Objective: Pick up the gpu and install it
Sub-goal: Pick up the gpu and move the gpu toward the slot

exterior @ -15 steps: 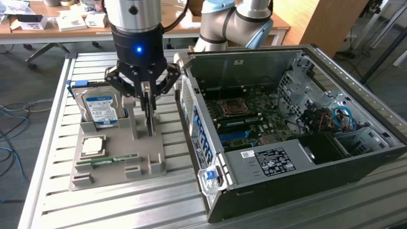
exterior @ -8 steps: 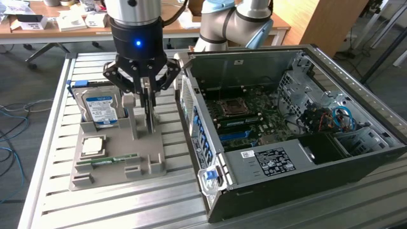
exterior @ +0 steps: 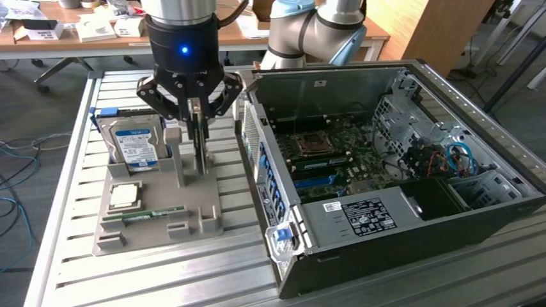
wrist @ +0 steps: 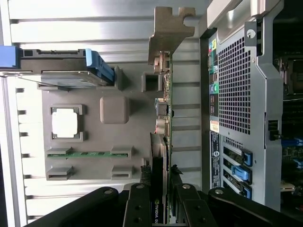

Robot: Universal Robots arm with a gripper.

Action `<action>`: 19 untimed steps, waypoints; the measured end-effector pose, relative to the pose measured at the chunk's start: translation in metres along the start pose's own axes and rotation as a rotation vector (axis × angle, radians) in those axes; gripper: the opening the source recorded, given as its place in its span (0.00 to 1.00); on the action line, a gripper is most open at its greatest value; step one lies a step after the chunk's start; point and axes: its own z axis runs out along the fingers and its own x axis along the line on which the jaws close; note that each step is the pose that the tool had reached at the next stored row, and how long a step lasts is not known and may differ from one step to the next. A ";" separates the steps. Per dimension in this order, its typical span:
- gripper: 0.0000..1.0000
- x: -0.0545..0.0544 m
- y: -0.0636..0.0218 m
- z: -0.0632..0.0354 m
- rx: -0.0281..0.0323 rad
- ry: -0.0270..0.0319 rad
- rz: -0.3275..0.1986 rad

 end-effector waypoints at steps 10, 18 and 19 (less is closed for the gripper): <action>0.26 0.000 0.0001 -0.0130 -0.0003 0.0000 0.000; 0.26 -0.001 0.0001 -0.0244 -0.0003 0.0001 0.000; 0.26 -0.001 0.0001 -0.0258 -0.0004 -0.0001 0.000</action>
